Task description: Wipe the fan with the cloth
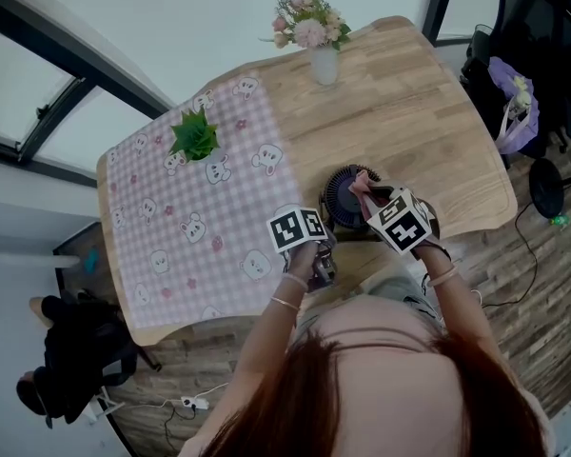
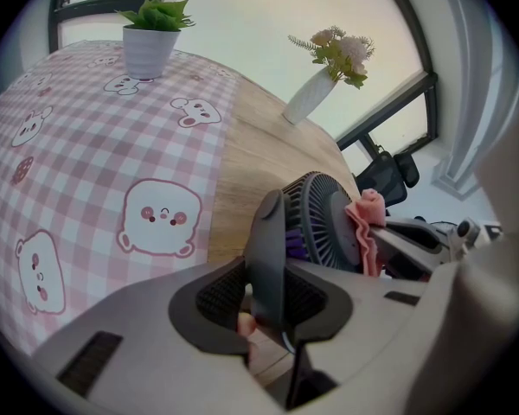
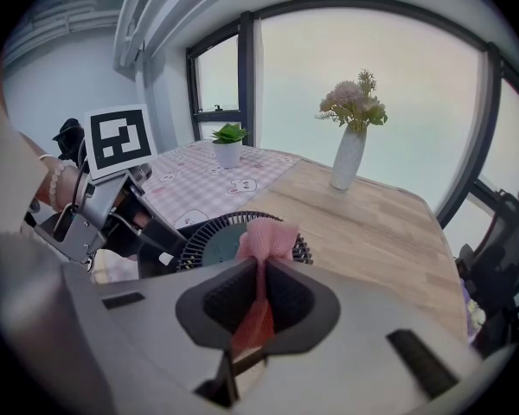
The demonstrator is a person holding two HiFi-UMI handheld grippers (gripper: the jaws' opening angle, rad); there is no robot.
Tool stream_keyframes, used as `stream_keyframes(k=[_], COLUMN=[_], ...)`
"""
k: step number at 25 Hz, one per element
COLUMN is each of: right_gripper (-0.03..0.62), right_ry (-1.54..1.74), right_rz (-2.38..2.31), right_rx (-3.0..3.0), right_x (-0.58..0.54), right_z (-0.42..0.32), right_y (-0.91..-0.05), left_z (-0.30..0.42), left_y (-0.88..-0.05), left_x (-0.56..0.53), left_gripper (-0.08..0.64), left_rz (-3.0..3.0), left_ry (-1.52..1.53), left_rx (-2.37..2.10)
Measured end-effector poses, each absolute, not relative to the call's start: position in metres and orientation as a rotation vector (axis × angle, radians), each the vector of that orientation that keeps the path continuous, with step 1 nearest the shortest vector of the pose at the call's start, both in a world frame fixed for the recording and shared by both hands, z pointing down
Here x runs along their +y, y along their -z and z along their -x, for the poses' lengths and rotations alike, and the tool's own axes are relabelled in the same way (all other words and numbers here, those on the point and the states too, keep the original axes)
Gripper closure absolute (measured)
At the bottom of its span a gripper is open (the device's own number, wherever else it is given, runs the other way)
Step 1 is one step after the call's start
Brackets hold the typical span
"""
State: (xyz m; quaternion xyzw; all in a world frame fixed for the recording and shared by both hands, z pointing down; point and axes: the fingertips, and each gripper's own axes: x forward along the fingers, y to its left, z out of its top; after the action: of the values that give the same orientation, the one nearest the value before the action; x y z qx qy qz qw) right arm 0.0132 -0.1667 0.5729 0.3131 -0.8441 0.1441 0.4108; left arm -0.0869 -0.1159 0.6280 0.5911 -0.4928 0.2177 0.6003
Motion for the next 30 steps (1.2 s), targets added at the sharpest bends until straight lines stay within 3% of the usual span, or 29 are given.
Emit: stream_keyframes(k=[30], right_gripper=[0.566], right_ry=[-0.378], right_rz=[-0.733], right_rx=[-2.12], right_x=[-0.145], right_z=[0.001], right_y=[-0.572], left_z=[0.085], left_y=[-0.627], left_x=[-0.117], left_gripper=[0.457], left_rz=[-1.404], left_ry=[-0.518], left_rx=[-1.094])
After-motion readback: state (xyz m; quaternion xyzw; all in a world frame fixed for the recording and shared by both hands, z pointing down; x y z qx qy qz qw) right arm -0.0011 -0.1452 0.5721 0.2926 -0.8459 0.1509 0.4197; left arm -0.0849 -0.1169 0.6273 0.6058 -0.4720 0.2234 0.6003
